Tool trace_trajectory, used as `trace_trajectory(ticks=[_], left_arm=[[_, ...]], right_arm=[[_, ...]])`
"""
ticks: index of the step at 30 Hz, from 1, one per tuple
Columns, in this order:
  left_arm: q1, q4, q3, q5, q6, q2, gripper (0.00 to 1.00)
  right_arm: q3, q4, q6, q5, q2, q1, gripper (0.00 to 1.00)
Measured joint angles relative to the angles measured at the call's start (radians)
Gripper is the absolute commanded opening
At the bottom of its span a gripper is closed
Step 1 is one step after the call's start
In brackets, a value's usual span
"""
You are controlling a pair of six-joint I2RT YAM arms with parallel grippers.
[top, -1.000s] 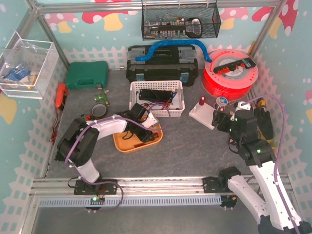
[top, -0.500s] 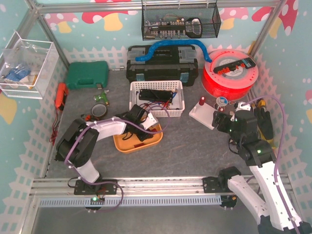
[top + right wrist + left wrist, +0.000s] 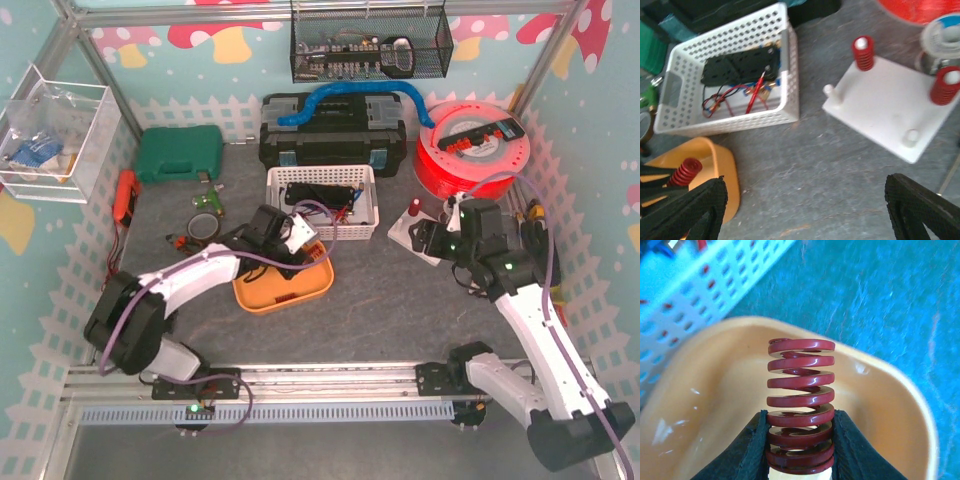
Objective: Install the large spring
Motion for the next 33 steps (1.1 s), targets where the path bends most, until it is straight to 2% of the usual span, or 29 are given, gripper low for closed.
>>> trace_trajectory(ticks=[8, 14, 23, 30, 33], left_arm=[[0.000, 0.061, -0.002, 0.014, -0.069, -0.192, 0.08], [-0.039, 0.257, -0.048, 0.035, -0.083, -0.274, 0.04], [-0.102, 0.403, -0.002, 0.079, -0.068, -0.210, 0.04], [-0.134, 0.424, 0.029, 0.094, -0.051, -0.179, 0.04], [-0.134, 0.425, 0.032, 0.094, -0.046, -0.177, 0.03]], right_arm=[[0.012, 0.116, -0.013, -0.262, 0.111, 0.000, 0.73], [0.067, 0.245, 0.003, -0.444, 0.220, 0.000, 0.69], [0.113, 0.457, 0.064, -0.715, 0.381, 0.005, 0.67], [0.134, 0.486, 0.060, -0.801, 0.445, 0.032, 0.69], [0.143, 0.496, 0.054, -0.827, 0.467, 0.053, 0.62]])
